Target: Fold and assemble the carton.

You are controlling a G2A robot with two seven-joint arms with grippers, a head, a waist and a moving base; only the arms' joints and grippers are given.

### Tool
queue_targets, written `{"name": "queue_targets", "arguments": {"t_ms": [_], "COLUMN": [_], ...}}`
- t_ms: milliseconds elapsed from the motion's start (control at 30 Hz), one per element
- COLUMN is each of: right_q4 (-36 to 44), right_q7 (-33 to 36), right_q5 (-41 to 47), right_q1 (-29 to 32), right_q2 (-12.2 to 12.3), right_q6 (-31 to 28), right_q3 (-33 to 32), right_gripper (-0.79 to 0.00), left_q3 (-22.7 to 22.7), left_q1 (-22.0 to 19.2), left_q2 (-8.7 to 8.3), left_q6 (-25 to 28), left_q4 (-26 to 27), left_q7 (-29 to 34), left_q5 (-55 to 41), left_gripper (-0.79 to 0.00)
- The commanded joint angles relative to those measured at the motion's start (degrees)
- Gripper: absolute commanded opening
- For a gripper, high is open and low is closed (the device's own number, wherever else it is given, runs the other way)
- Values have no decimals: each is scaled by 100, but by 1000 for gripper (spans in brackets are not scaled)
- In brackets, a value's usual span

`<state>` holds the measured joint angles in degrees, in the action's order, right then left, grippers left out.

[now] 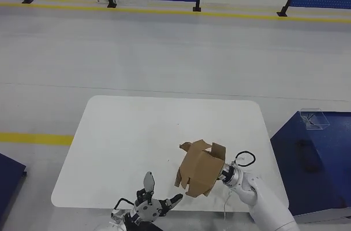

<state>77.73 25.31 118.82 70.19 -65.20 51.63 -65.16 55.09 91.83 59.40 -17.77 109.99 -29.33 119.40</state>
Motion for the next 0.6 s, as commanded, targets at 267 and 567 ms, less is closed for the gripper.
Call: {"name": "queue_targets", "arguments": {"t_ms": [267,567], "right_q4": [211,269], "right_q7": [308,765], "right_q5": [-692,-1335], "right_q1": [131,225], "right_q2": [-34,-63], "right_q6": [-263,-445], "right_q3": [-13,32], "right_gripper": [-785,-785], "left_q3": [-99,-165], "left_q1": [-56,-138], "left_q2": [102,183], "left_q6": [-209,-237], "left_q4": [99,79], "left_q7": [168,208], "left_q5": [127,190], "left_gripper": [-9,-163]}}
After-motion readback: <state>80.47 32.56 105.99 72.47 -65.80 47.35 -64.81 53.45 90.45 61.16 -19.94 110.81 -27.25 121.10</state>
